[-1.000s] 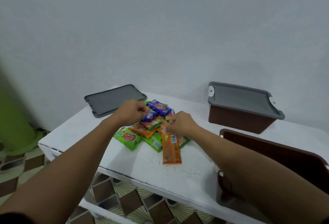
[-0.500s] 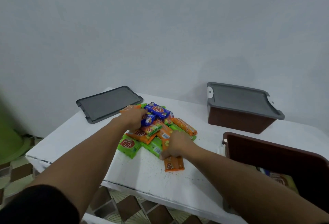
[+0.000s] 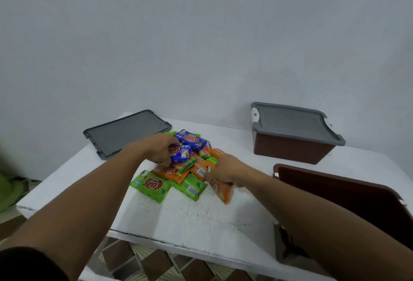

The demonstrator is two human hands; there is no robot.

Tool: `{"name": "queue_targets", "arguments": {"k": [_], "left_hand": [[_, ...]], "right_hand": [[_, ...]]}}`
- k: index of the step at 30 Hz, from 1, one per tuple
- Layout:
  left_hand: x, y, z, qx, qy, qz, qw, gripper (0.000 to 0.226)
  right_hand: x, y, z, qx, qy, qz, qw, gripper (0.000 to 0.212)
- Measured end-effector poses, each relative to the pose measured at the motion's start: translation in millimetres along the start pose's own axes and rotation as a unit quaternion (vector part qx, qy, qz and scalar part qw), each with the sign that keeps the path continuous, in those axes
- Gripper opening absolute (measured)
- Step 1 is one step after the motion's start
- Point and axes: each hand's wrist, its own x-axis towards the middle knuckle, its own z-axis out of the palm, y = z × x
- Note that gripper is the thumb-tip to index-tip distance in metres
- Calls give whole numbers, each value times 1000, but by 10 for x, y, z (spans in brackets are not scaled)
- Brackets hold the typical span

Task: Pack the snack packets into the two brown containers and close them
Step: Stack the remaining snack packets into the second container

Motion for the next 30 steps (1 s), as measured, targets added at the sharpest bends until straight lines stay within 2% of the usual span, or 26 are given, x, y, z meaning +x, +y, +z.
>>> {"name": "queue_targets", "arguments": {"k": [2,5,7,10,13,14,16,17,19,22,30], "left_hand": [[-31,39,-87,-12,0,26,1000,78],[-107,165,-199,-6,6,51,999,79],[-179,292,-286,-5,13,67,998,78],[-296,529,-431,-14,25,93,995,70],[-392,795,-576,-45,41,112,992,65],[-422,898,-616,-49,44,119,991,65],[-469,1123,-661,-56,47,132,989,65],[-499,1227,-672,-57,47,141,987,64],[-557,1491,-666,-42,44,164,985,61],[-645,1900,-618,-11,36,200,979,59],[-656,2903,-268,26,-25,248,968,64]], "right_hand": [[15,51,-170,49,-5,20,999,5],[36,154,-360,106,-25,22,994,14],[0,190,-483,115,-17,-17,993,3],[-130,234,-713,144,2,-63,988,11],[-322,363,-942,165,-33,-119,978,9],[-407,432,-1022,158,-58,-141,976,8],[-602,608,-1187,141,-102,-177,969,30],[-688,691,-1257,128,-108,-192,967,44],[-868,894,-1380,57,-72,-221,971,62],[-1097,1224,-1549,-67,-8,-232,970,65],[-1467,2122,-1778,-176,-32,-205,962,64]]}}
